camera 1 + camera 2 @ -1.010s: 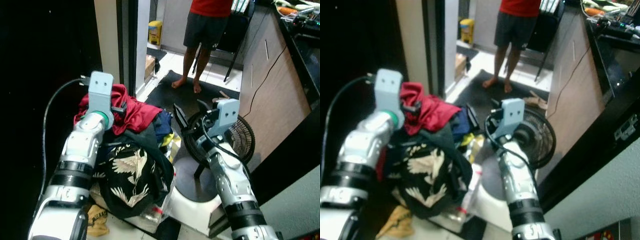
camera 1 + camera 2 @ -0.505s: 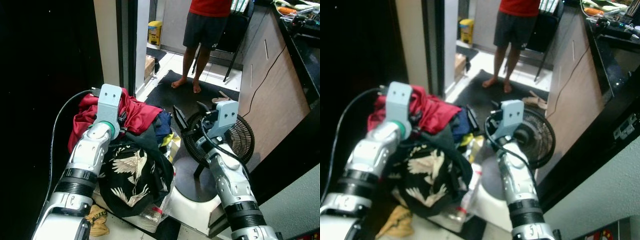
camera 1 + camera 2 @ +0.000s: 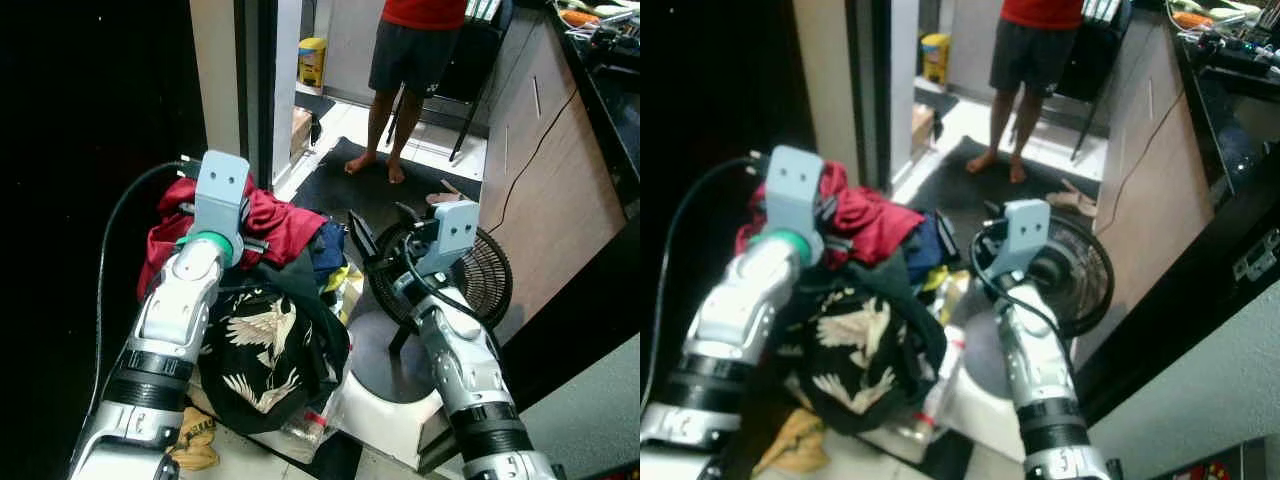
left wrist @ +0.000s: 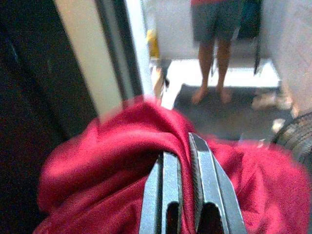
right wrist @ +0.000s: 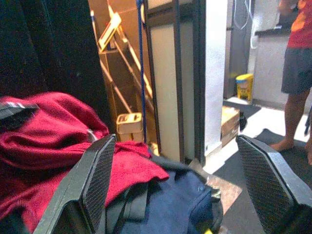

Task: Clothes washing

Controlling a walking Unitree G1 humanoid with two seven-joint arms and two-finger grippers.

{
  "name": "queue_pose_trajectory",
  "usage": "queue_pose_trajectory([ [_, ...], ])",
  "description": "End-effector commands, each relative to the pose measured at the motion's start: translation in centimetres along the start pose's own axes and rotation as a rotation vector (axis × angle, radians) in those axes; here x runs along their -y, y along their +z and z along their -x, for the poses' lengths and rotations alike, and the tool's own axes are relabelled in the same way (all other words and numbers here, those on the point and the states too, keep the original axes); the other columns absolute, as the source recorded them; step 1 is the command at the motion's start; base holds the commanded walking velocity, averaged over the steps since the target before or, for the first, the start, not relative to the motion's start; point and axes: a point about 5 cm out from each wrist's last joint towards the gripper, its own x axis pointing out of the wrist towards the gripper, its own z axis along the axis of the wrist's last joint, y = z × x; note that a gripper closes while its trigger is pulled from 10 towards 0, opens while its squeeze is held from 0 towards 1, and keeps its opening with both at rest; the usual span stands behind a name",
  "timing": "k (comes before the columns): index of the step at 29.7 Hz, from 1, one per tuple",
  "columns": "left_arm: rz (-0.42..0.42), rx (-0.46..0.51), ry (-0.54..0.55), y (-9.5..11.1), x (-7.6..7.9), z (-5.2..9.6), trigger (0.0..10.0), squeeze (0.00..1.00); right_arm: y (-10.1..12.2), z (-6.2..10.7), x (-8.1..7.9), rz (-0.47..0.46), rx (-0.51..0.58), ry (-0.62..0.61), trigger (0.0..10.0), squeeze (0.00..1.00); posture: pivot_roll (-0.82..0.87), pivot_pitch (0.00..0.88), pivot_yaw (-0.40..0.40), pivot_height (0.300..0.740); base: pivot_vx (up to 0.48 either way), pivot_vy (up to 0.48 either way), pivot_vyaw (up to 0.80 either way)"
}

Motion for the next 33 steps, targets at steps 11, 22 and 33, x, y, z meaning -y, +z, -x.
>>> queue_pose_trajectory([
  [11,-0.032,0.680,-0.049,14.3,1.1,4.5,10.0,0.00,8.8,-2.2,-0.5,0.050,0.339,-0.001,10.0,0.00,0.09,0.052,-0.024,0.740,0.000,0.000,0.00],
  [22,0.117,0.477,-0.065,10.0,0.9,4.3,10.0,0.00,8.8,-1.8,0.1,0.060,0.329,-0.032,10.0,0.00,0.08,0.033,-0.026,0.740,0.000,0.000,0.00],
  [33,0.178,0.465,-0.070,10.3,-0.1,4.4,10.0,0.00,8.7,-1.6,0.7,0.044,0.315,-0.071,10.0,0.00,0.07,0.025,-0.027,0.740,0.000,0.000,-0.77],
])
